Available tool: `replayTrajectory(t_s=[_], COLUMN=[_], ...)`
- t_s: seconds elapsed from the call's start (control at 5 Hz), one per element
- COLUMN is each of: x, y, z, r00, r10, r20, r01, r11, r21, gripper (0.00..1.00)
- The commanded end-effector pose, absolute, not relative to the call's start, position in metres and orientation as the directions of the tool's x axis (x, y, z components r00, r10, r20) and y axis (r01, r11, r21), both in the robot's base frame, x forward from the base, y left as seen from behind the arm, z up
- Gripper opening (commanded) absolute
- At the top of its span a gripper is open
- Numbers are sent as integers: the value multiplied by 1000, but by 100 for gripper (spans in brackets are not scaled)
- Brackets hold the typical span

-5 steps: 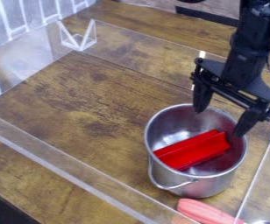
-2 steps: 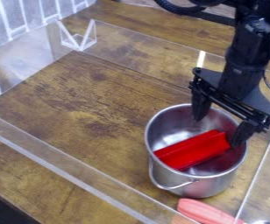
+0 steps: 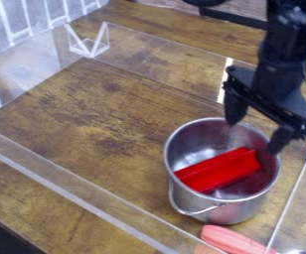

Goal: Remove the red object from the silver pot and put it on the table

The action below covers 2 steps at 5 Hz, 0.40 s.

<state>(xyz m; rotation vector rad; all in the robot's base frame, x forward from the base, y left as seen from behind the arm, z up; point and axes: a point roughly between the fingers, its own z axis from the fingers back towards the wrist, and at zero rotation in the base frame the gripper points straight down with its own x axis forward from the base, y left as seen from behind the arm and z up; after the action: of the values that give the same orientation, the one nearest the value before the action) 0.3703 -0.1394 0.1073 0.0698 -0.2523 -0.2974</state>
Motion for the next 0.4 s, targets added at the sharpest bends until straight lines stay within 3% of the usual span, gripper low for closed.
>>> replayTrajectory(t_s=[0.0, 0.2], x=[368, 365], y=[-130, -127], z=[132, 119], r00=[908, 917], r10=[-274, -217], r20=[318, 334], r01=[259, 203], r11=[962, 976], r21=[89, 76], gripper=[100, 100])
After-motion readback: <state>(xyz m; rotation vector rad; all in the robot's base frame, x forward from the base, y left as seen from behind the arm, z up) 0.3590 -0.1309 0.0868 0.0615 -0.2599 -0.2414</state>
